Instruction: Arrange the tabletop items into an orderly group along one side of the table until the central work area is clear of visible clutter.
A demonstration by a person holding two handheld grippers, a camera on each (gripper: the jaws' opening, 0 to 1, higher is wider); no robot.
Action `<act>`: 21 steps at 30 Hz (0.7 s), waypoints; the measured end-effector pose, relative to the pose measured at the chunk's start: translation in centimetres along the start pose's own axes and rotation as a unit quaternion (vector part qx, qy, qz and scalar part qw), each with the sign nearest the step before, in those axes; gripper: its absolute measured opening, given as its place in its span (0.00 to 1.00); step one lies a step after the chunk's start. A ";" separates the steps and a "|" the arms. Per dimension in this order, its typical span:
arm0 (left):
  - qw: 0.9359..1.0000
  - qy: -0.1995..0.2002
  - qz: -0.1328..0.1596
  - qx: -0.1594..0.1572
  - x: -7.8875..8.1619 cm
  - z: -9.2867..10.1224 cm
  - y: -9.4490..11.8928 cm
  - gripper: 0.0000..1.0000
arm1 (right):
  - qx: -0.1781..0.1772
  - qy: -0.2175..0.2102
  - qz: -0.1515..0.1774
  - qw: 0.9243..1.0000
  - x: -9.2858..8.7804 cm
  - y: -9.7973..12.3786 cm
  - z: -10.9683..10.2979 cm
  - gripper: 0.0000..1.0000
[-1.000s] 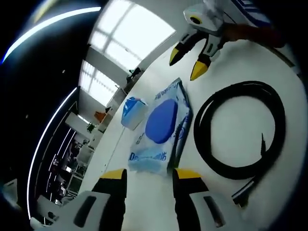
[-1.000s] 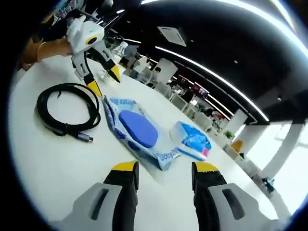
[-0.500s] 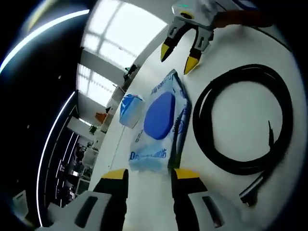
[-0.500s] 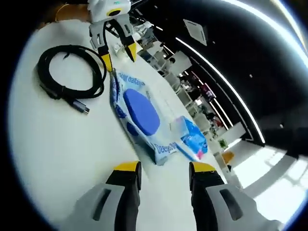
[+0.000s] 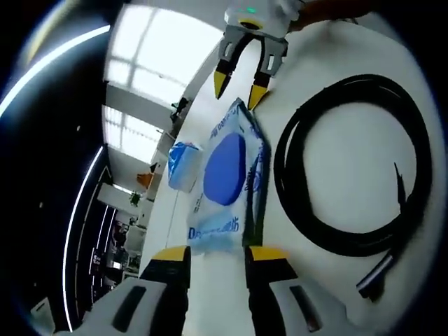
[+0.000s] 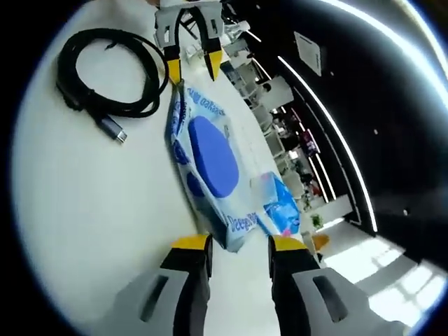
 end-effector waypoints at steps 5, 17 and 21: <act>1.000 -0.005 0.004 -0.004 0.1 0.3 -0.3 0.25 | 0.023 0.018 0.002 1.000 -0.2 -0.5 -0.6 0.15; 0.999 -0.016 -0.001 -0.032 -0.3 1.1 -1.1 0.05 | 0.026 0.035 0.004 0.999 0.0 -0.9 -0.7 0.02; 1.000 -0.022 -0.001 -0.022 -0.4 0.8 -1.0 0.03 | 0.026 0.032 0.003 0.999 0.1 -0.8 -0.6 0.01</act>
Point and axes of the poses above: the point that each gripper's makers call its tool centre point, and the gripper's own axes: y roughly backward along the fingers, z roughly to its right, x roughly out of its top, the point moved 7 cm from there along y, roughly backward along the fingers, and after that the axes turned 9 degrees about -x, right-handed, at the moved point
